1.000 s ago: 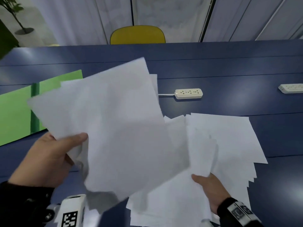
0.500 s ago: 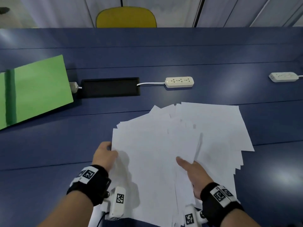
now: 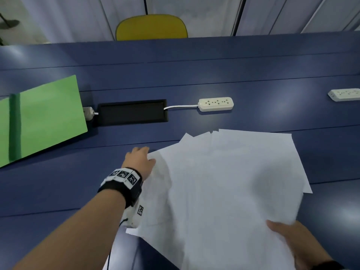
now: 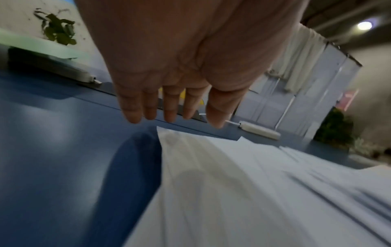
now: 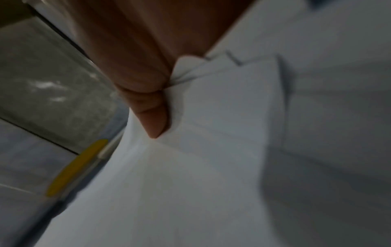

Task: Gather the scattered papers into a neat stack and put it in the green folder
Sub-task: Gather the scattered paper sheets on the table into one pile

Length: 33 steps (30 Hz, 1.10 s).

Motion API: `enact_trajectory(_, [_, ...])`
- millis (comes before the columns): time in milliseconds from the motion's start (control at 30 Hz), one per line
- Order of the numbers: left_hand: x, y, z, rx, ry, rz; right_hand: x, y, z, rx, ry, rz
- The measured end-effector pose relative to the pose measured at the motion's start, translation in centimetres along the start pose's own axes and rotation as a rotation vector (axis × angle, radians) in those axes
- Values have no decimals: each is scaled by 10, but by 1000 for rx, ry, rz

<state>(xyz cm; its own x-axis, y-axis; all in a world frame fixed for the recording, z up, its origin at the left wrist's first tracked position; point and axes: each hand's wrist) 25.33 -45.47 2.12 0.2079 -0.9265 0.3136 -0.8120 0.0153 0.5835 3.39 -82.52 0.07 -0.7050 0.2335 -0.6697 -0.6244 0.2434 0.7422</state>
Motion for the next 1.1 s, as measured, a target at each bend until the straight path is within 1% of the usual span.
enact_trajectory(100, [12, -13, -6, -71, -143, 40, -1, -5, -10, 41, 70, 16])
enact_trajectory(167, [17, -18, -5, -101, -183, 41, -2, -6, -9, 55, 99, 22])
enact_trajectory(233, [22, -21, -1, -113, -192, 43, 1, -10, -10, 63, 70, 55])
enact_trajectory(333, [30, -23, 7, -93, -254, 72, 8, -12, -13, 88, 68, 65])
enact_trajectory(400, [34, -22, 11, -70, -322, 111, 17, -22, -21, 91, 88, 38])
enact_trajectory(467, [36, -22, 12, -96, -374, 135, 28, -30, -27, 82, 66, 45])
enact_trajectory(567, [36, -23, 9, -164, -422, 145, 20, -24, -23, 57, 94, 59])
enact_trajectory(667, [33, -20, 8, -184, -411, 154, 6, -13, -12, 82, 78, 55])
enact_trajectory(733, [30, -16, 9, -180, -381, 154, 7, -14, -11, 92, 92, 50])
enact_trajectory(900, [17, -5, 18, -112, -313, 149, 17, -20, -14, 121, 134, 49])
enact_trajectory(1033, [3, 11, 29, -89, -207, 101, 36, -38, -27, 122, 144, 30])
enact_trajectory(1100, [-7, 22, 30, -61, -174, 90, 31, -37, -26, 137, 133, 39])
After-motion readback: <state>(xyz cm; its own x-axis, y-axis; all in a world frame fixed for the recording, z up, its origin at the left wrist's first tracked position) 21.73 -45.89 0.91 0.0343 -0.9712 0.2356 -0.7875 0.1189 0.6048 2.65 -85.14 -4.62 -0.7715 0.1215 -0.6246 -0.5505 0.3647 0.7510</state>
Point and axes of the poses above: each hand's wrist, its own y-axis away from the middle knuckle, its own z-axis out of the palm, x = y × z, and after that the axes turned 9 degrees about -x, right-handed
